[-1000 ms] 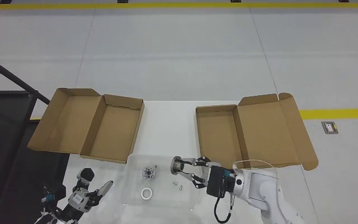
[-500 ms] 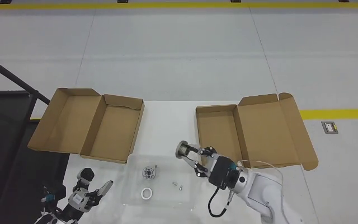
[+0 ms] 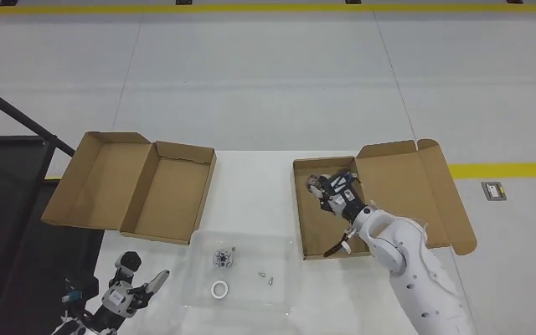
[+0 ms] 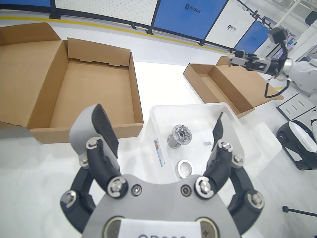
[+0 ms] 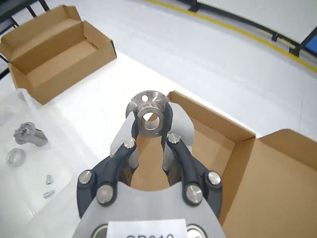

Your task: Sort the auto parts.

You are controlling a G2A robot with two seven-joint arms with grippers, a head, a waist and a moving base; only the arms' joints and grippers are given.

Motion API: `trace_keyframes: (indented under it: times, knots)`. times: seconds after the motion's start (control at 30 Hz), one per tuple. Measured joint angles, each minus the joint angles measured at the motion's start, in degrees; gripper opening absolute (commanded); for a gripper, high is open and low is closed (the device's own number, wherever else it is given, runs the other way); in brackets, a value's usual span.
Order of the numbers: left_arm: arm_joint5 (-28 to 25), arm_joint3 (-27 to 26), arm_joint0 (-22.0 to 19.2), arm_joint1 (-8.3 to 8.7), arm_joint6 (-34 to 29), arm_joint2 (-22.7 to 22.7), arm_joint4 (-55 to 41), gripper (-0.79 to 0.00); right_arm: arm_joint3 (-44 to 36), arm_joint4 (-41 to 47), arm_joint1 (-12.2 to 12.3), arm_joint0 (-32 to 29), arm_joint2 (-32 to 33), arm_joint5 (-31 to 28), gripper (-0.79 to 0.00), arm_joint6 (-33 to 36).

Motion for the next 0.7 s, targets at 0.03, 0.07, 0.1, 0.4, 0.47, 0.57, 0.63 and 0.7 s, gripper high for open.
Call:
trace_keyframes:
  times: [0.03, 0.07, 0.1, 0.4, 0.47, 0.57, 0.63, 0.7]
  knots:
    - [0.00, 0.00, 0.00, 0.00, 0.00, 0.00, 0.00, 0.000, 3.64, 0.45, -0.32, 2.07, -1.03, 0.22, -0.785, 1.47]
    - [0.00, 0.00, 0.00, 0.00, 0.00, 0.00, 0.00, 0.000, 6.56, 1.05, -0.58, 3.68, -1.76, 0.32, -0.785, 2.45]
    - [0.00, 0.00, 0.00, 0.00, 0.00, 0.00, 0.00, 0.000, 9.62, 1.38, -0.86, 5.37, -2.50, 0.53, -0.785, 3.45]
    - [0.00, 0.00, 0.00, 0.00, 0.00, 0.00, 0.00, 0.000, 33.56, 4.01, -4.25, 17.20, -9.55, 3.23, -0.785, 2.67]
    - [0.00, 0.00, 0.00, 0.00, 0.00, 0.00, 0.00, 0.000, 36.91, 3.70, -4.84, 19.10, -10.56, 4.36, -0.785, 3.02]
    - [0.00, 0.00, 0.00, 0.00, 0.00, 0.00, 0.00, 0.000, 39.93, 3.94, -5.61, 20.88, -11.63, 4.97, -0.425, 2.43]
    - [0.00, 0.00, 0.00, 0.00, 0.00, 0.00, 0.00, 0.000, 41.37, 3.98, -5.95, 21.73, -12.05, 5.21, -0.351, 1.70]
    - [0.00, 0.00, 0.00, 0.00, 0.00, 0.00, 0.00, 0.000, 42.43, 3.91, -6.16, 22.37, -12.31, 5.25, -0.117, 1.18]
